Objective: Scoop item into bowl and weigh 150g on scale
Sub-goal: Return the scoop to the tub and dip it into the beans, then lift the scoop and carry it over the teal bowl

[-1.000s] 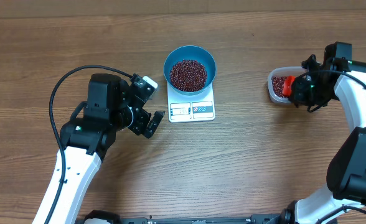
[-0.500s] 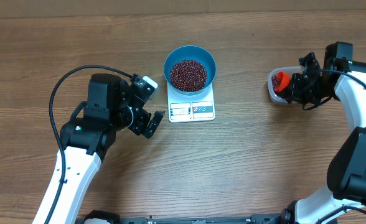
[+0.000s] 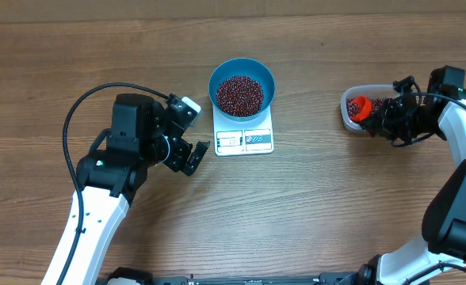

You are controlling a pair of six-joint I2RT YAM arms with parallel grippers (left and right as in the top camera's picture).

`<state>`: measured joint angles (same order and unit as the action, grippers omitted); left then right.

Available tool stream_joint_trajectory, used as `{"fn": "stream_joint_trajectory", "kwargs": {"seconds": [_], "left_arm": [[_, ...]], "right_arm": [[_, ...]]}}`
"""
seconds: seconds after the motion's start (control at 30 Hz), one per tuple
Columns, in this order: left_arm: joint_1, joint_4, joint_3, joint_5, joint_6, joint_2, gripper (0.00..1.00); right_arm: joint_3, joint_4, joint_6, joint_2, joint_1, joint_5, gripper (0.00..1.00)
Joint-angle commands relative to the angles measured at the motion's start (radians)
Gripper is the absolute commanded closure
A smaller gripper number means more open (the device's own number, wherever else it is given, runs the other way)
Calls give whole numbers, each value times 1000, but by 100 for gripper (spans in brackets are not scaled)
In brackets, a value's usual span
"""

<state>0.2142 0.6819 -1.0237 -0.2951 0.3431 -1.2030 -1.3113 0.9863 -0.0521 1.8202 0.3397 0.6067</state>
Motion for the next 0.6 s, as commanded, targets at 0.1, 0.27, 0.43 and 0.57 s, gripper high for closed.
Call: {"fn": "stream_joint_trajectory", "kwargs": {"seconds": [0.1, 0.27, 0.43, 0.57], "left_arm": [[-4, -2, -15, 7, -10, -7, 0], [-4, -2, -15, 7, -10, -7, 1], [-5, -2, -15, 7, -10, -7, 0], [-4, -2, -15, 7, -10, -7, 1]], "right_arm": [[16, -10, -1, -22, 74, 159, 96], [16, 12, -35, -22, 135, 222, 96], [16, 37, -95, -22, 190, 312, 96], [14, 66, -164, -22, 212, 425, 96]]}}
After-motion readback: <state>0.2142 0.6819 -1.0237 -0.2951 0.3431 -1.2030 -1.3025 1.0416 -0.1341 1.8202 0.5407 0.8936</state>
